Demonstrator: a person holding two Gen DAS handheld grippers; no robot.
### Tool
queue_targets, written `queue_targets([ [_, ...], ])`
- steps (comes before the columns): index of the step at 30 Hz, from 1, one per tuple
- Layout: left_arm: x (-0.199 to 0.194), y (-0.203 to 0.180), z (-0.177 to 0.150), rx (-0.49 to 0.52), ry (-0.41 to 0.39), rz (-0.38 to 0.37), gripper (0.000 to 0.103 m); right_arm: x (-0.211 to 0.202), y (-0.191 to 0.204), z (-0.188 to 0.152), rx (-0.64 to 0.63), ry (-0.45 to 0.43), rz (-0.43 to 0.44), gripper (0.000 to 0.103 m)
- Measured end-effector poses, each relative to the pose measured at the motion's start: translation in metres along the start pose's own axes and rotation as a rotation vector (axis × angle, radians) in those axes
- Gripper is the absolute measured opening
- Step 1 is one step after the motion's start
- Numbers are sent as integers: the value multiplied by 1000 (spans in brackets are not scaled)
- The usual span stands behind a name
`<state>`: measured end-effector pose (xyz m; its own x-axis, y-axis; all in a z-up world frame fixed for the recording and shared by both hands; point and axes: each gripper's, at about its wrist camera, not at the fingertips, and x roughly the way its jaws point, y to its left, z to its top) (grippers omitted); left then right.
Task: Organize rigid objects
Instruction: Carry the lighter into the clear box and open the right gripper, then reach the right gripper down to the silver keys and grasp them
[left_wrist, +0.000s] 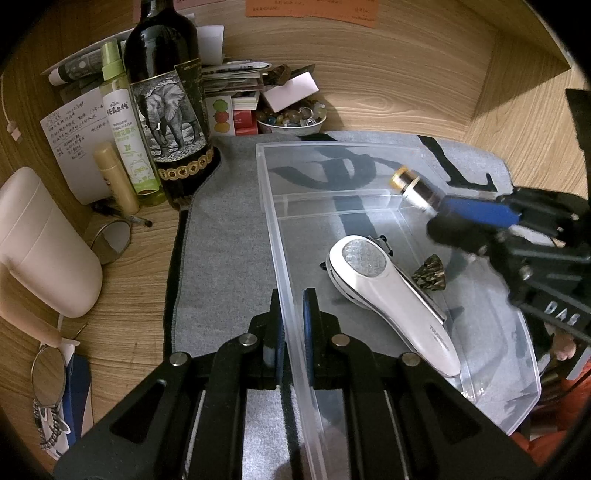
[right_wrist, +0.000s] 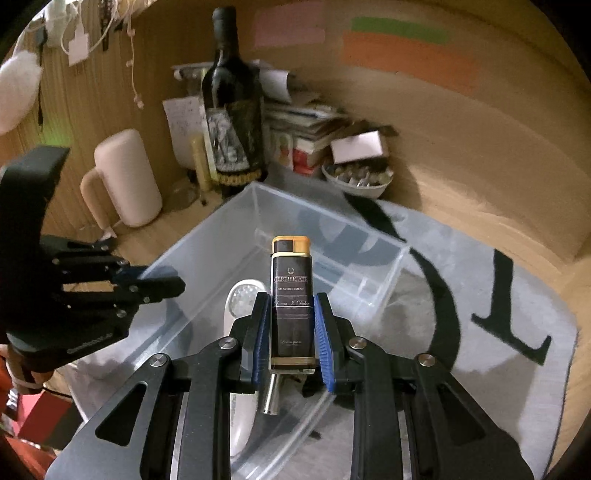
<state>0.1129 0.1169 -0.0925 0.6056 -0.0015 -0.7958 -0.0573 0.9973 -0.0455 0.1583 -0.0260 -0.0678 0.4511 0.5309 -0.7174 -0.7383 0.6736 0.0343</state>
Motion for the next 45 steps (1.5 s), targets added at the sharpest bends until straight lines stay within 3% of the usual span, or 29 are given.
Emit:
queue_targets([
  [20, 0, -1, 1, 0, -1, 0, 8, 25, 13, -7, -38, 109, 4, 23],
  [27, 0, -1, 1, 0, -1, 0, 8, 9, 10, -3, -32, 64, -9, 40],
  [39, 0, -1, 0, 0, -2, 0, 8, -46, -21, 8, 23, -60, -87, 41],
  [45, 0, -1, 0, 0, -2, 0, 8, -63, -50, 1, 79, -86, -164, 50],
])
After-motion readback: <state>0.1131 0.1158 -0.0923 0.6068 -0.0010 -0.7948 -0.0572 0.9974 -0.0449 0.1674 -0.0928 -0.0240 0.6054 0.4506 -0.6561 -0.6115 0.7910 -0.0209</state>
